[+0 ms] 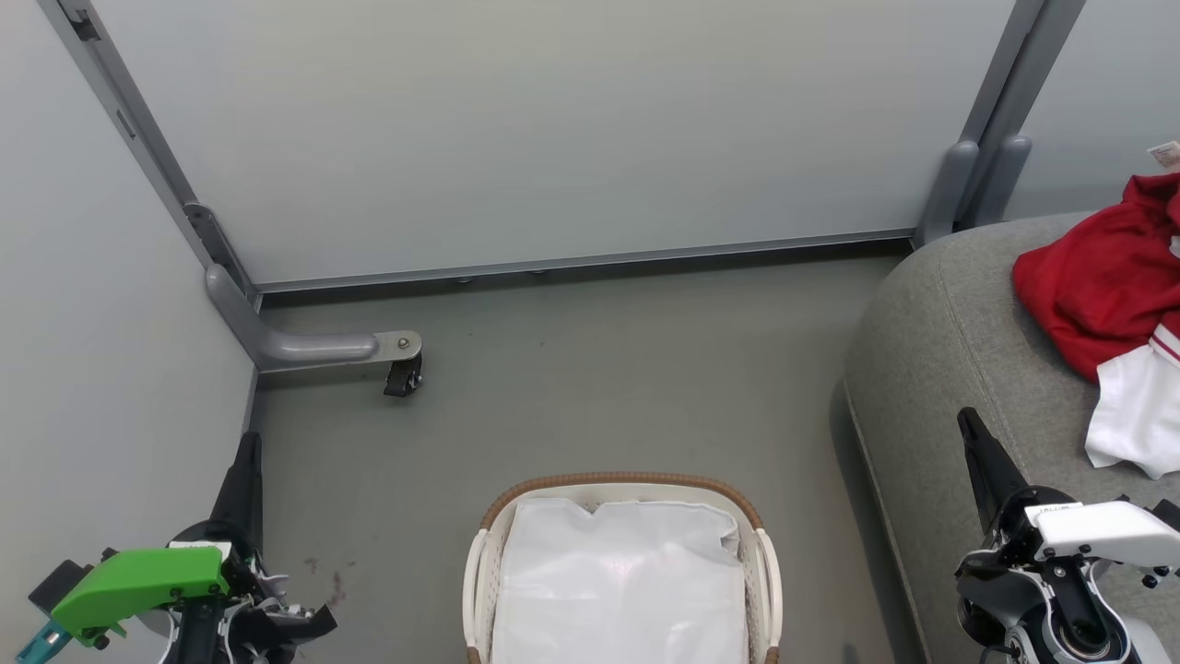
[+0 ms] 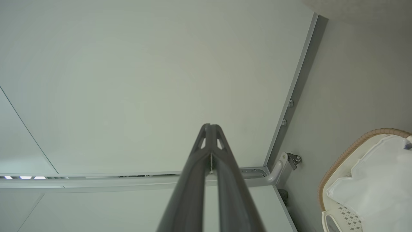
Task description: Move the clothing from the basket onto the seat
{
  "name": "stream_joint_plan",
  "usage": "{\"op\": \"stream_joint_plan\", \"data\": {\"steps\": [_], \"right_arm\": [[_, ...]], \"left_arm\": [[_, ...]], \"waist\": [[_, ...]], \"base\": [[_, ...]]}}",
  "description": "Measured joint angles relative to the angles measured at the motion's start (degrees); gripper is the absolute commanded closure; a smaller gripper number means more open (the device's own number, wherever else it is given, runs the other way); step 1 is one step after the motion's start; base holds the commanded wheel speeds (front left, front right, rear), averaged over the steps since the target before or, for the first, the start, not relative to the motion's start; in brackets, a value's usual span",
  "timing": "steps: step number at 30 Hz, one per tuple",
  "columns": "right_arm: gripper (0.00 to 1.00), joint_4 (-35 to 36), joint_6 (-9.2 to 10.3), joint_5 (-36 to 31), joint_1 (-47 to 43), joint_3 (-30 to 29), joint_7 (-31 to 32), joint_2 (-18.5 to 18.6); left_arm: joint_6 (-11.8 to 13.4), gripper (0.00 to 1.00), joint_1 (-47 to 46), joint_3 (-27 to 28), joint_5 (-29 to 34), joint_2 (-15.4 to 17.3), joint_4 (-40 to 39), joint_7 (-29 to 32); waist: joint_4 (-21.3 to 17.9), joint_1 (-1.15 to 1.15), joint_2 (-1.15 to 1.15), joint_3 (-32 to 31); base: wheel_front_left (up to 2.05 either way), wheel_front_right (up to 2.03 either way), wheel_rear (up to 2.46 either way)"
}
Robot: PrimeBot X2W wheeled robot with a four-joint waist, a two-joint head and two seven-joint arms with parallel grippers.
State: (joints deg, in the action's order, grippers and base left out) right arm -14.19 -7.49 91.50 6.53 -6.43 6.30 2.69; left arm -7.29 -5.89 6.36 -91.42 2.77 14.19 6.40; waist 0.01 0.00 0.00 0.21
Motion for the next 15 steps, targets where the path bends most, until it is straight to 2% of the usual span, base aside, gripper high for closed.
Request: {"op": "stream_joint_plan", "data": {"steps": [15], "right_arm": [[1.00,0.1,0.00,0.8,0.0,-0.1,0.3,0.0]], "left_arm": [[0.0,1.00,0.0,0.2,-0.8,0.0,-0.1,0.1]], "waist": [[0.0,0.00,0.00,0.0]], "base": [[0.00,0.00,0.00]]}}
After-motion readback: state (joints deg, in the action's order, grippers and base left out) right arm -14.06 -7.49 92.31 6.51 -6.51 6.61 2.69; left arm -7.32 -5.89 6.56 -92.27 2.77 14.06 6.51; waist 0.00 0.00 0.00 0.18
